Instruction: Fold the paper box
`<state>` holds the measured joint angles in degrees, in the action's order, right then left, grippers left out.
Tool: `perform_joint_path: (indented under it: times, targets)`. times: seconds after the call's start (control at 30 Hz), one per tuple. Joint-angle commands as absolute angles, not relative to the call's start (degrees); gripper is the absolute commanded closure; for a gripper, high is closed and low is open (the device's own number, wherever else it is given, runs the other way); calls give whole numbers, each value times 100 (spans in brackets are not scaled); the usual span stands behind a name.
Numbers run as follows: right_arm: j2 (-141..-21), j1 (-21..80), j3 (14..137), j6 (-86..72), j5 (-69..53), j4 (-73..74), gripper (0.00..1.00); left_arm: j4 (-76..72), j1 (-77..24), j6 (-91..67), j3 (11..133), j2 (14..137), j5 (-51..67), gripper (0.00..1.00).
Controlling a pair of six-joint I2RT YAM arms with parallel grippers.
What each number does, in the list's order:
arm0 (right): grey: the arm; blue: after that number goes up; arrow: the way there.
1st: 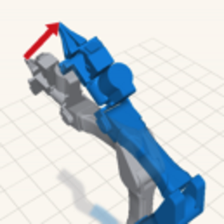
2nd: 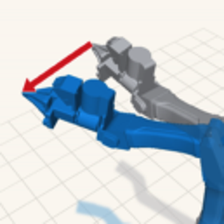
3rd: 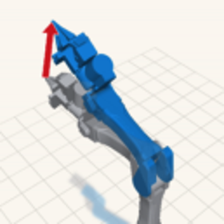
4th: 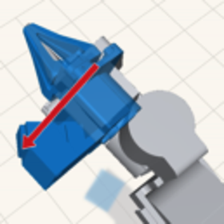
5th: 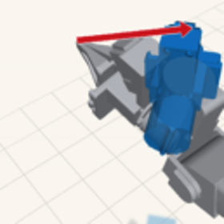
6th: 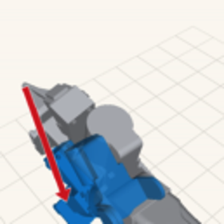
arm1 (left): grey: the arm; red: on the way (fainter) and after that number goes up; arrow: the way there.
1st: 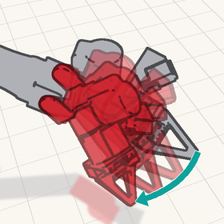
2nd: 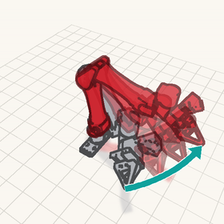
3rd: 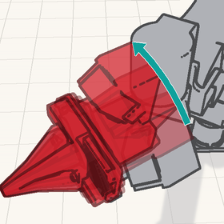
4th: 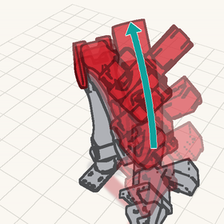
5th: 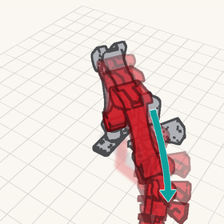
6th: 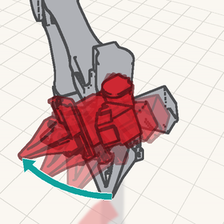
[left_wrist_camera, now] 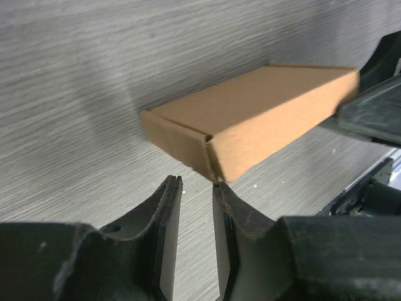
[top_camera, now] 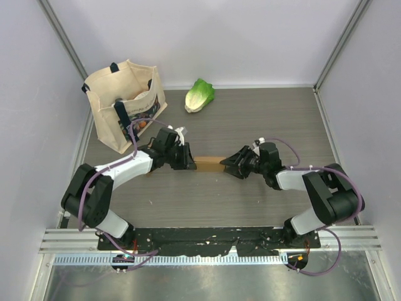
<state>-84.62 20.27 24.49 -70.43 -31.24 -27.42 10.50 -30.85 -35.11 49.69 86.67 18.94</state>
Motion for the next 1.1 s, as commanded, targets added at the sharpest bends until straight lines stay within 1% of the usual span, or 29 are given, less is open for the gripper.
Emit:
perform_joint_path:
  times: [0.0, 0.13, 0.2, 0.23, 0.3, 0.33, 0.5, 0.67, 0.9, 1.0, 1.03, 1.07]
  targets:
    - [-9166, 1907, 2145, -6768, -2961, -3154, 52, 1195, -3103, -3366, 4869, 8859, 1767, 70]
    - [-9553, 1846, 2135, -6618, -3102, -3454, 55, 1230, -3111, -3375, 4860, 8658, 1863, 66]
    - [-9589, 1846, 2171, -6566, -3207, -3498, 55, 1318, -3103, -3401, 4922, 8343, 2064, 59]
    - [-9571, 1846, 2188, -6505, -3217, -3489, 55, 1318, -3094, -3427, 4939, 8228, 2126, 53]
    - [-9440, 1837, 2232, -6408, -3217, -3349, 54, 1310, -3006, -3603, 4966, 7886, 2336, 46]
    - [-9387, 1828, 2250, -6277, -3199, -3279, 53, 1310, -2945, -3682, 4975, 7797, 2381, 40]
    - [-9272, 1819, 2373, -6082, -3252, -2989, 53, 364, -2277, -4752, 4843, 7769, 3216, 33]
    - [-9264, 1819, 2426, -6064, -3269, -2988, 52, 124, -2162, -4956, 5028, 8349, 3392, 38]
    - [-9316, 1819, 2382, -6038, -3287, -3059, 53, -228, -2153, -4896, 4861, 8710, 3148, 41]
    - [-9299, 1819, 2356, -6029, -3270, -3067, 53, -482, -2153, -4922, 4615, 8850, 3173, 46]
    - [-9308, 1819, 2355, -6012, -3270, -3067, 53, -562, -2162, -4939, 4527, 8894, 3164, 52]
    - [-9308, 1811, 2347, -6020, -3261, -3067, 53, -641, -2162, -4966, 4352, 8921, 3173, 54]
